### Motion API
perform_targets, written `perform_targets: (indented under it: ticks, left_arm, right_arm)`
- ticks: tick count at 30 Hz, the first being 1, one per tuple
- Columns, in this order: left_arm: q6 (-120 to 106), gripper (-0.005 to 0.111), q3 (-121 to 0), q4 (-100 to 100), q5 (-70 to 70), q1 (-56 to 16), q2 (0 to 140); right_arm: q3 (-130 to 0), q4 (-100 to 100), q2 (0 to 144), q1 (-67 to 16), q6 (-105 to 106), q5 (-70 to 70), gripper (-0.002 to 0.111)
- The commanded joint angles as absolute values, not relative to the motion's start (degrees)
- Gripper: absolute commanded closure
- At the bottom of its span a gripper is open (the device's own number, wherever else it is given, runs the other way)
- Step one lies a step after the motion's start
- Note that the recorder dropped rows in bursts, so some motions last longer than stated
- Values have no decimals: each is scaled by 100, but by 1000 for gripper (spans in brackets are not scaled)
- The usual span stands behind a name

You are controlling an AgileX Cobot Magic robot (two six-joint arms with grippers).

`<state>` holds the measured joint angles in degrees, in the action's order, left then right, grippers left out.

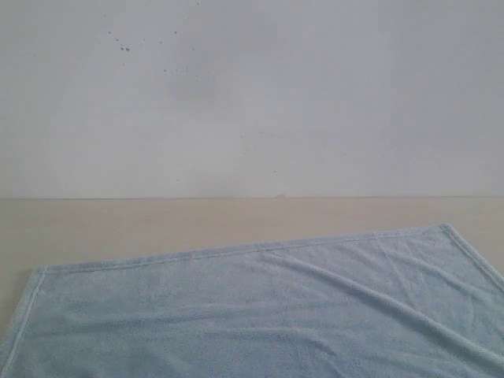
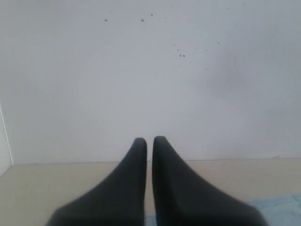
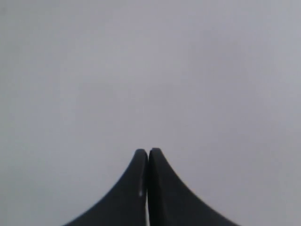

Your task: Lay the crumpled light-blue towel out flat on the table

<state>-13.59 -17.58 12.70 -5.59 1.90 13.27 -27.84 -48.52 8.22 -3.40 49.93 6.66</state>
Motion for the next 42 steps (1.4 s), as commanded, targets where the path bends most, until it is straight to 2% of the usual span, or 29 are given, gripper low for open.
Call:
perform_targets:
  ticks: [1, 5, 9, 13, 17, 23, 33, 36, 42]
  left_arm:
    - [-1375, 103, -1725, 1299, -1010, 208, 536]
    - [-1243, 103, -1676, 1303, -1511, 208, 139]
    - [-1253, 103, -1184, 1222, -1569, 208, 224]
    - [-1154, 103, -839, 1154, -1786, 208, 235]
    - [-1166, 103, -838, 1136, -1765, 208, 235]
    - [-1166, 103, -838, 1136, -1765, 208, 235]
    - [-1166, 103, -838, 1136, -1765, 208, 235]
    - [-1166, 103, -838, 1136, -1765, 208, 235]
    - [-1166, 103, -838, 1136, -1761, 208, 224]
  right_arm:
    - [-2738, -4822, 131, -352, 5056, -782, 109]
    - [-2456, -4811, 0, -352, 5208, -1472, 109]
    - [-1362, -4857, 206, -352, 5096, -597, 109]
    - [-814, -4913, 326, -352, 5085, 238, 109]
    - [-787, -4936, 326, -352, 4651, -271, 109]
    - [-799, -5639, 326, -460, 1969, -863, 109]
    - [-664, -5598, 140, -1450, 1792, -823, 109]
    - [-226, -5188, 0, -1384, 1859, -563, 109]
    - [0, -2721, 0, -1334, 1500, -227, 109]
